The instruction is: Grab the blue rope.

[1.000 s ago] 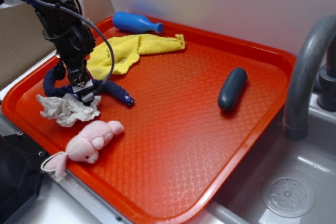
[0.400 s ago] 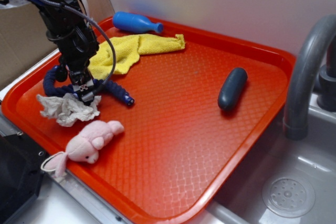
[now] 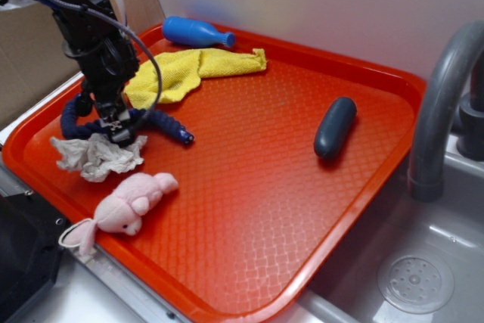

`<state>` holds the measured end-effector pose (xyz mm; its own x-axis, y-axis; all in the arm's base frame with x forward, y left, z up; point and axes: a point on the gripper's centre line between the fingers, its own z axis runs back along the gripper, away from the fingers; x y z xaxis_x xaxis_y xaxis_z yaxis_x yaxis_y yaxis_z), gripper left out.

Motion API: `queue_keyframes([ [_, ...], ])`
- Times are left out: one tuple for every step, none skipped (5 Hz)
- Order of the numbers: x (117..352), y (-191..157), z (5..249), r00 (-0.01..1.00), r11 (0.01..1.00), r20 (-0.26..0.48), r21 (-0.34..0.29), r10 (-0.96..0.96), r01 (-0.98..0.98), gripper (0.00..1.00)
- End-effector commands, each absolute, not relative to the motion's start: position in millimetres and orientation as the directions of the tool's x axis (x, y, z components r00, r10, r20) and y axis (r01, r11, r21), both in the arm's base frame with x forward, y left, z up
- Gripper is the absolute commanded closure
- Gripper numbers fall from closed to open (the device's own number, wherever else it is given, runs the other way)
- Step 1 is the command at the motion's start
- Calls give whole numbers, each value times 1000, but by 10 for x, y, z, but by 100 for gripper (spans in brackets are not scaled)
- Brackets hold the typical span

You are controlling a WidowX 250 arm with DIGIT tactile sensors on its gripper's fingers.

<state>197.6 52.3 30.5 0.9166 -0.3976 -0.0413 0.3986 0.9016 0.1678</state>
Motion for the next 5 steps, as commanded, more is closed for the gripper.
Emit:
queue_keyframes([
  [1987,332,1407,977,968,123,203,-173,146,100],
  [1937,106,1915,985,988,134,129,-105,87,100],
  [1931,-63,2426,998,999,61,53,-2,-1,100],
  [1839,-241,2748,997,999,62,1,51,-52,100],
  [1980,-242,2710,996,998,59,-22,64,-63,100],
])
